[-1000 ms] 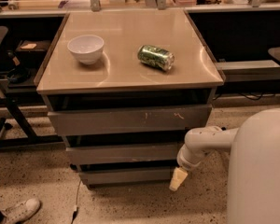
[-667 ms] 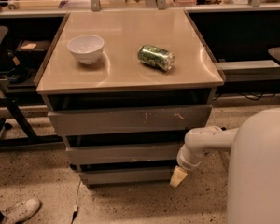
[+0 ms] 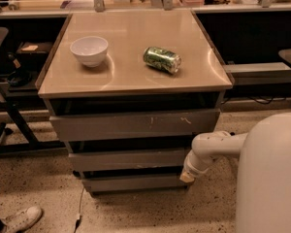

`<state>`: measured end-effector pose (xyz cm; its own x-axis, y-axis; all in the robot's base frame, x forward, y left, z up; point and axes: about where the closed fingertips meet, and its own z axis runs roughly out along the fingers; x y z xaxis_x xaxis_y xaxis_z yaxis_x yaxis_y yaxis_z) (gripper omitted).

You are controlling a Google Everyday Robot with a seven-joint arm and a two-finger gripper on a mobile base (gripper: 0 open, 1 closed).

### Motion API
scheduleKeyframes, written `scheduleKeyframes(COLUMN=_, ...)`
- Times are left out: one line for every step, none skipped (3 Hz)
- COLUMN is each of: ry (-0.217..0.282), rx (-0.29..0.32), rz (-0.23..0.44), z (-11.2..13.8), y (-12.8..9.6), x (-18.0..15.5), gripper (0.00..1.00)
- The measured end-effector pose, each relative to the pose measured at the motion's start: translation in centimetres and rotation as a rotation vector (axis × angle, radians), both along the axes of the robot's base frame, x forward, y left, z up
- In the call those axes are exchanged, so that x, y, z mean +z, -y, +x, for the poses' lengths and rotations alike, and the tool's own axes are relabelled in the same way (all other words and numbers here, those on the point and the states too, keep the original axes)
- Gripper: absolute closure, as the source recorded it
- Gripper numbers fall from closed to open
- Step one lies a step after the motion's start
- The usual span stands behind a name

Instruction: Close middle drawer

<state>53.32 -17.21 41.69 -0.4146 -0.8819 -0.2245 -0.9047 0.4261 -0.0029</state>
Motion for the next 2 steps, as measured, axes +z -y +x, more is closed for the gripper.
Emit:
scheduleKeyframes(ry=0.027, rx=0.003, rz=-0.006, z=0.9, y=-0.4, x=0.0, gripper=0.88)
scheduleKeyframes(ry=0.063, rx=0.003, rz=0.001, z=2.7, y=-1.2, x=0.0, gripper=1.00)
